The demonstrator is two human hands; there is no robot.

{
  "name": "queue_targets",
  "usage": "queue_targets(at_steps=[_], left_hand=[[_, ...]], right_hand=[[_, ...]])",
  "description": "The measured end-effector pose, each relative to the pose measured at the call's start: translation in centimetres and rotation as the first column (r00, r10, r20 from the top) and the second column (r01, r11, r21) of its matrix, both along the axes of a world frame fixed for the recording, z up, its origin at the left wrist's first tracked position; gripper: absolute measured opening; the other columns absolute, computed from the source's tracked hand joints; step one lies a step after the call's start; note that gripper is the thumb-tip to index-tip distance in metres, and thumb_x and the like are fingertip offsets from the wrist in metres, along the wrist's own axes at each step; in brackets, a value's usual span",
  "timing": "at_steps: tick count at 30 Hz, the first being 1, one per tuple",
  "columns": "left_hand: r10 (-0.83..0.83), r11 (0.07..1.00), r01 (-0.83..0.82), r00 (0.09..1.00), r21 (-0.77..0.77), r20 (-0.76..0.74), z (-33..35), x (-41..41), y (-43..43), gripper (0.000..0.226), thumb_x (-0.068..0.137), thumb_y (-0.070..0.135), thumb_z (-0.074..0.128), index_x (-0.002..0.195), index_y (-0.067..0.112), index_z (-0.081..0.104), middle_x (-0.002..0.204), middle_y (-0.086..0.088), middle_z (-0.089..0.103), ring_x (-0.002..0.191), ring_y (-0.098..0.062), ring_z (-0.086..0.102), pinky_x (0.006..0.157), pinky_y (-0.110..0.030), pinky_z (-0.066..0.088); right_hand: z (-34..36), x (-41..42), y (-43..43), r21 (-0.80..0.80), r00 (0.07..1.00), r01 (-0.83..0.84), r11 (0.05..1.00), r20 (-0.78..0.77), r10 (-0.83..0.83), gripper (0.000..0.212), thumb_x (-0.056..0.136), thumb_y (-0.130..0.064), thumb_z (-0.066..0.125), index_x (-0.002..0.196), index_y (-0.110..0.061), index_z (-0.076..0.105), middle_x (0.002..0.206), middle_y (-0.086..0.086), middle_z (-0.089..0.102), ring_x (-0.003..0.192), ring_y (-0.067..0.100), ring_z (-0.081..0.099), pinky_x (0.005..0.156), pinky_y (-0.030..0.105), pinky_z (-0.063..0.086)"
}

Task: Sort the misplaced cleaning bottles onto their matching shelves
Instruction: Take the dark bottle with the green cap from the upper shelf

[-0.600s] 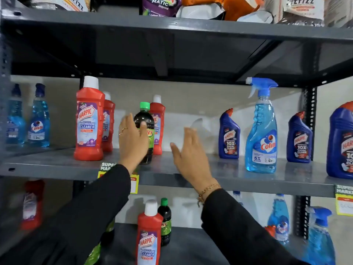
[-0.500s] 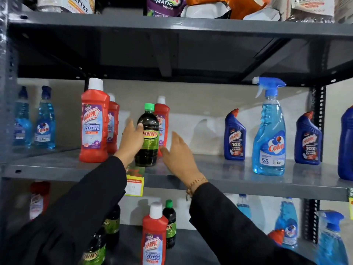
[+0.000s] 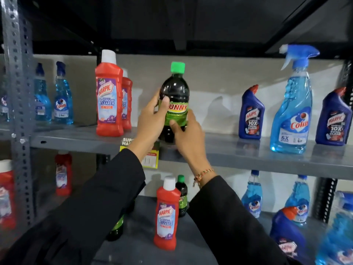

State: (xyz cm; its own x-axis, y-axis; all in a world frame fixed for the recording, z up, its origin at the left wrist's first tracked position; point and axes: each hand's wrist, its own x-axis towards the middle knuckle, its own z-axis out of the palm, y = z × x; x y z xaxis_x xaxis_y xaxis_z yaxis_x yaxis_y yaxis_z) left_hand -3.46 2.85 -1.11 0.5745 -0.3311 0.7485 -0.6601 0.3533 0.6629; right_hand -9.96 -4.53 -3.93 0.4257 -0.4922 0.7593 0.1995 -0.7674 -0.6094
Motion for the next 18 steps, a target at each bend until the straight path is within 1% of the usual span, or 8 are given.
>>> queue_targets(at_steps=[4,5,7,9,12,15,16,18], left_hand=[[-0.027,0.992,0.039,0.995,-0.122,0.095,-3.3,-4.7,0.5,0.046,0.094,0.041,0.042,0.138,0.034,0.033,0.132,0.014,0.048,0.112,0.010,0.049,0.097,-0.020,0.043],[-0.025,0.988,0.041,0.994,-0.146,0.110,-4.4,-5.6,0.6,0.049,0.092,0.045,0.041,0.139,0.033,0.032,0.135,0.010,0.048,0.117,0.006,0.048,0.098,-0.021,0.043],[-0.003,0.983,0.033,0.986,-0.179,0.166,-7.5,-7.0,0.4,0.055,0.089,0.051,0.040,0.138,0.030,0.032,0.137,0.001,0.049,0.125,-0.008,0.047,0.103,-0.031,0.041],[-0.009,0.981,0.050,0.978,-0.189,0.210,-11.0,-7.8,0.2,0.055,0.089,0.053,0.039,0.138,0.028,0.033,0.135,0.002,0.050,0.128,-0.016,0.046,0.104,-0.039,0.040],[-0.060,0.988,0.079,0.987,-0.132,0.146,-16.4,-7.9,-0.6,0.049,0.089,0.055,0.040,0.135,0.041,0.034,0.133,0.009,0.049,0.126,-0.014,0.048,0.104,-0.035,0.040],[-0.091,0.994,0.090,0.996,0.058,0.017,-21.1,-7.0,-1.9,0.040,0.090,0.048,0.042,0.126,0.055,0.029,0.134,0.009,0.050,0.124,-0.014,0.050,0.103,-0.032,0.042],[-0.107,0.985,0.108,0.994,0.133,-0.009,-22.5,-6.6,-2.4,0.041,0.091,0.041,0.042,0.125,0.056,0.027,0.137,0.005,0.049,0.125,-0.018,0.049,0.104,-0.032,0.042],[-0.160,0.941,0.166,0.986,0.296,-0.043,-24.7,-5.8,-3.5,0.044,0.095,0.027,0.042,0.129,0.047,0.024,0.138,0.010,0.039,0.130,-0.015,0.041,0.102,-0.014,0.035]], right_hand=[[-3.8,-4.8,0.9,-0.065,0.983,0.005,0.998,0.182,0.007,0.047,0.089,-0.027,0.057,0.132,-0.024,0.039,0.112,-0.001,0.053,0.103,0.005,0.044,0.085,0.002,0.036],[-4.9,-5.9,1.1,-0.066,0.976,-0.015,0.998,0.216,0.029,0.051,0.089,-0.028,0.058,0.134,-0.027,0.036,0.114,-0.001,0.050,0.106,0.004,0.044,0.092,0.005,0.037],[-8.2,-7.4,0.8,-0.044,0.965,-0.055,0.998,0.255,0.064,0.055,0.087,-0.031,0.058,0.135,-0.030,0.033,0.119,0.005,0.048,0.117,0.015,0.049,0.102,0.034,0.045],[-11.4,-8.4,0.2,-0.023,0.970,-0.038,0.999,0.240,0.042,0.059,0.083,-0.037,0.060,0.135,-0.024,0.034,0.122,0.007,0.048,0.119,0.027,0.051,0.098,0.050,0.047],[-16.0,-9.4,-0.9,0.037,0.991,-0.026,0.999,0.133,0.021,0.067,0.079,-0.045,0.064,0.135,-0.025,0.034,0.119,-0.002,0.050,0.118,0.027,0.052,0.098,0.052,0.047],[-20.3,-9.3,-2.6,0.110,0.999,0.010,0.994,-0.046,-0.005,0.064,0.076,-0.036,0.065,0.133,-0.033,0.035,0.114,-0.019,0.047,0.118,0.023,0.052,0.101,0.047,0.046],[-21.7,-9.1,-3.3,0.155,0.995,0.014,0.988,-0.100,0.001,0.063,0.076,-0.030,0.066,0.132,-0.031,0.038,0.112,-0.016,0.048,0.117,0.023,0.052,0.101,0.047,0.045],[-24.2,-8.6,-4.7,0.256,0.981,0.042,0.966,-0.191,0.008,0.057,0.075,-0.018,0.066,0.128,-0.025,0.043,0.115,-0.003,0.054,0.116,0.026,0.052,0.100,0.051,0.045]])
